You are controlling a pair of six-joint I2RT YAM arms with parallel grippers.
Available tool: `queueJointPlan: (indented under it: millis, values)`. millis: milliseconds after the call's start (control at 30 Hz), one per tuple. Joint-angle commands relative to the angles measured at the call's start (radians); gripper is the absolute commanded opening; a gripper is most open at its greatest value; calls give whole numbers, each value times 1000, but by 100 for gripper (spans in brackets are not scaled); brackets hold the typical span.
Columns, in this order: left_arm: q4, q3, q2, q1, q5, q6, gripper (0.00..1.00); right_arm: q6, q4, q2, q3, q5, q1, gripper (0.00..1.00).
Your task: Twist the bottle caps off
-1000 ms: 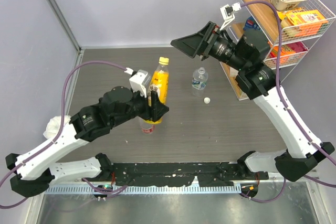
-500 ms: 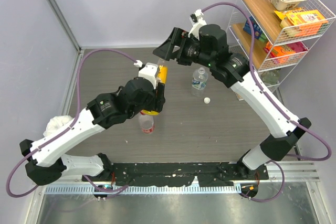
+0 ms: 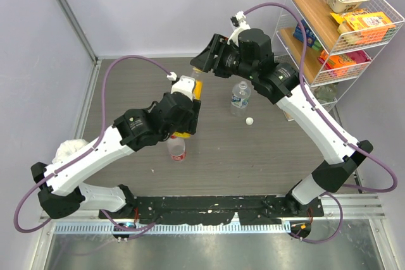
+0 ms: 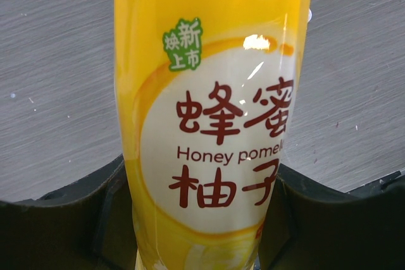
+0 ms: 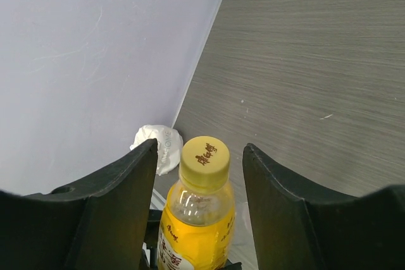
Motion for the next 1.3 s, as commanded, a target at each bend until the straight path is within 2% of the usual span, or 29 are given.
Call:
queueJointPlan:
  millis: [0,67,200,300,333,400,533,700,967,1267]
  values:
    - [9,38,-11,-6,-21,7,0,-1,24,-14,7,1,4,61]
    - [10,37,-12,-6,-16,4,0,-3,27,-12,1,-1,4,59]
    - [6,38,-11,-9,-13,1,0,-3,29,-8,-2,-11,4,38]
    - [6,38,-12,-10,-14,1,0,-9,27,-11,-5,-13,4,19]
    - [4,38,-12,-10,-14,1,0,-10,30,-11,-5,-16,4,9]
    - [4,38,-12,-10,-14,0,0,-15,33,-14,-8,-25,4,2]
    - [1,34,-23,-10,-5,-2,0,-41,78,-34,-37,-68,2,2]
    - [27,1,-63,-12,41,-9,0,-44,215,-89,-140,-201,-18,2]
    - [59,-48,-157,-10,105,-35,0,43,467,-175,-304,-453,-137,2]
    - [213,-103,-192,-10,326,-28,0,209,791,-248,-408,-681,-186,2]
